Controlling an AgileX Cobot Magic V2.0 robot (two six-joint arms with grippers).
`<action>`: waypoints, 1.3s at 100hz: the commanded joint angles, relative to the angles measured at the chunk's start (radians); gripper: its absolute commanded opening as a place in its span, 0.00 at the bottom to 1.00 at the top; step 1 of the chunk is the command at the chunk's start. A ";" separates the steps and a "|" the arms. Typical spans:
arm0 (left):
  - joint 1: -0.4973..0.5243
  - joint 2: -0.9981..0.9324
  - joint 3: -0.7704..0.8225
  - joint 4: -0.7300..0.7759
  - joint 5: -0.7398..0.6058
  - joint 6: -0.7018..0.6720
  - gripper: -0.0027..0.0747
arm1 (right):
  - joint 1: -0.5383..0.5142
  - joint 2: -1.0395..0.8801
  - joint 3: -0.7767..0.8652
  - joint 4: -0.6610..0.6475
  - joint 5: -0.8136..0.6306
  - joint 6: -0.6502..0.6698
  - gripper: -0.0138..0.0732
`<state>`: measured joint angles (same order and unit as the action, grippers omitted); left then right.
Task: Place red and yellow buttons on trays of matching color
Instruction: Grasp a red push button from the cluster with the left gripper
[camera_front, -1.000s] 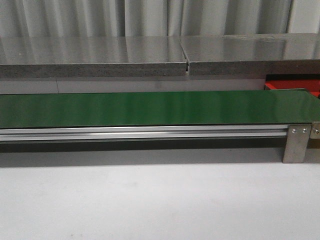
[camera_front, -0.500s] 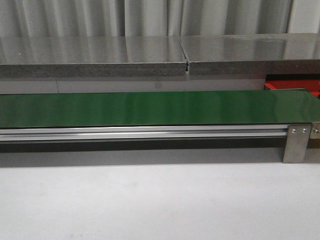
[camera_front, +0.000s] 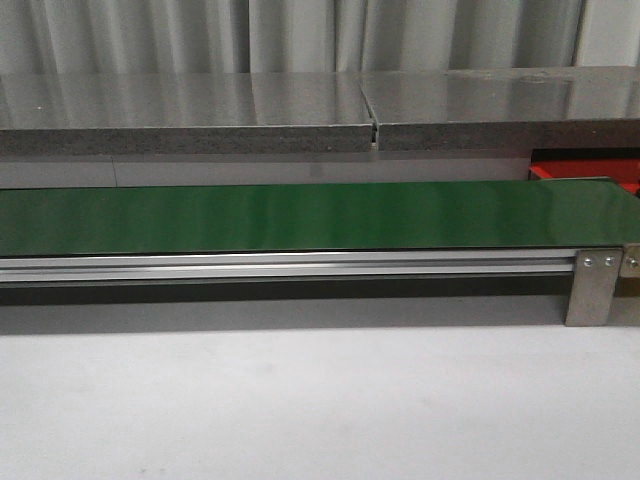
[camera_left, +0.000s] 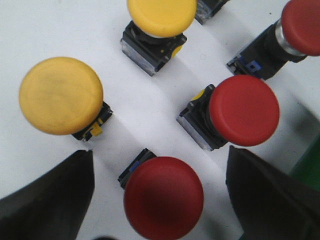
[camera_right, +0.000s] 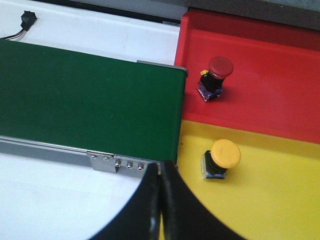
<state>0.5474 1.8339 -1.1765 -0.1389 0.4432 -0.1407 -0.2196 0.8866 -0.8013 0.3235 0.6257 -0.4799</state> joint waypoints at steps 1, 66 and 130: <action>0.001 -0.029 -0.042 -0.008 -0.020 -0.004 0.74 | -0.001 -0.010 -0.025 0.020 -0.056 -0.008 0.08; -0.001 0.016 -0.044 -0.008 -0.027 -0.002 0.74 | -0.001 -0.010 -0.025 0.020 -0.056 -0.008 0.08; -0.001 -0.057 -0.044 0.018 -0.007 -0.002 0.01 | -0.001 -0.010 -0.025 0.020 -0.056 -0.008 0.08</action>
<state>0.5474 1.8675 -1.1933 -0.1263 0.4607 -0.1407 -0.2196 0.8866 -0.8013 0.3235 0.6257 -0.4799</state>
